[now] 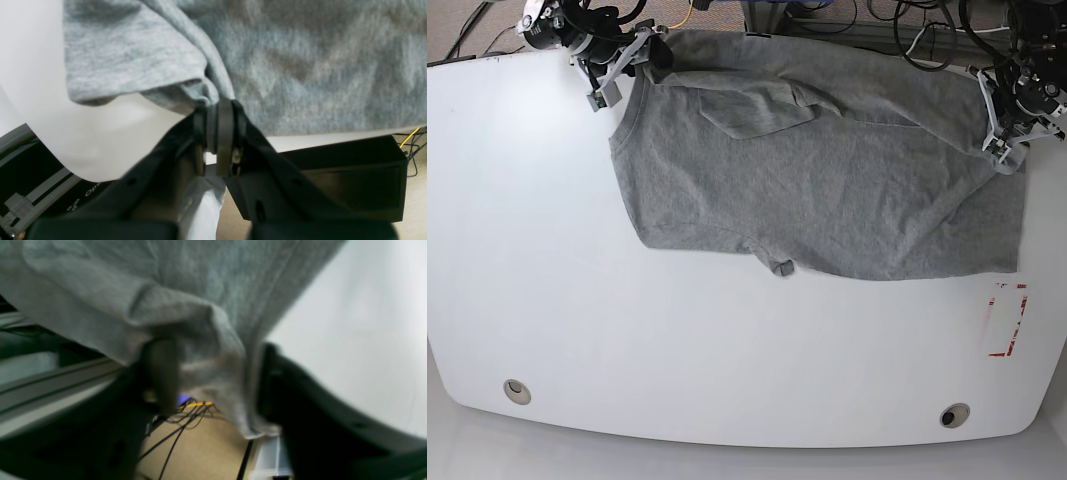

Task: Layout the t-shirt on the table in an organized manner, then fold the t-shirt properly
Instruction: 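Lay the shirt flat, stretching its edge taut between both grippers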

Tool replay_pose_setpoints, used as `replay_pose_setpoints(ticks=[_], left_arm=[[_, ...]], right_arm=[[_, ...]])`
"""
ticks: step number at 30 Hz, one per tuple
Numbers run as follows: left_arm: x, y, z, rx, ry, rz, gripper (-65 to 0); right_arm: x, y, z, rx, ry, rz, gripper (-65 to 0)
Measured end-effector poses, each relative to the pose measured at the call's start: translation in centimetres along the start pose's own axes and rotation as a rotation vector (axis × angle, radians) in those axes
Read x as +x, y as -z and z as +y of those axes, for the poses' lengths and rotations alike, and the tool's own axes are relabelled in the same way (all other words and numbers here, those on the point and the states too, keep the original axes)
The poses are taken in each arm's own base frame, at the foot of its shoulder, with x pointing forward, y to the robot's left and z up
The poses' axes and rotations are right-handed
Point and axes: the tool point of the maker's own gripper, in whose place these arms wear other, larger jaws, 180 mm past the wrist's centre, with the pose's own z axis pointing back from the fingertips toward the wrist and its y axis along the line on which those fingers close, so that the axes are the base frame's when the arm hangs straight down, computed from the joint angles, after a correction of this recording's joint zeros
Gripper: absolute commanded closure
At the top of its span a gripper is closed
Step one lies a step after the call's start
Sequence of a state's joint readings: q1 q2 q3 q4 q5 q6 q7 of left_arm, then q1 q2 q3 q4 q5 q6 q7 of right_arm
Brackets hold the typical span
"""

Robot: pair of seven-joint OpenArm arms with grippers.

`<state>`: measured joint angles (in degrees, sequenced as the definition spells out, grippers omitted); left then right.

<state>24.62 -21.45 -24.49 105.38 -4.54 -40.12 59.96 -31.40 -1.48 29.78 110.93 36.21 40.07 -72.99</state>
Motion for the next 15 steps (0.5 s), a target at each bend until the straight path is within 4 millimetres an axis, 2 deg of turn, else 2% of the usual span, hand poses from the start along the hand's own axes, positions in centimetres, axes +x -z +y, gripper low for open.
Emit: replay_pose_setpoints(ticks=[1,4,10,15], left_arm=[[0.0,0.0,0.0,0.001,0.0,0.001,0.0],[0.0,0.0,0.0,0.0,0.0,0.001,0.0],[0.4,0.0,0.0,0.0,0.001,-0.007,0.0],[1.4,0.0,0.2,0.005,0.008,-0.029,0.0]], right_arm=[[-0.1,0.0,0.0,-0.001,0.0,0.003,-9.7],[-0.4,0.0,-0.2,-0.007,-0.003,0.026,-4.1],[0.6,-0.7,-1.7,-0.04,-0.048,0.028,-4.0],[1.9,-1.7,-3.6,-0.088,-0.106,0.029,-4.0]])
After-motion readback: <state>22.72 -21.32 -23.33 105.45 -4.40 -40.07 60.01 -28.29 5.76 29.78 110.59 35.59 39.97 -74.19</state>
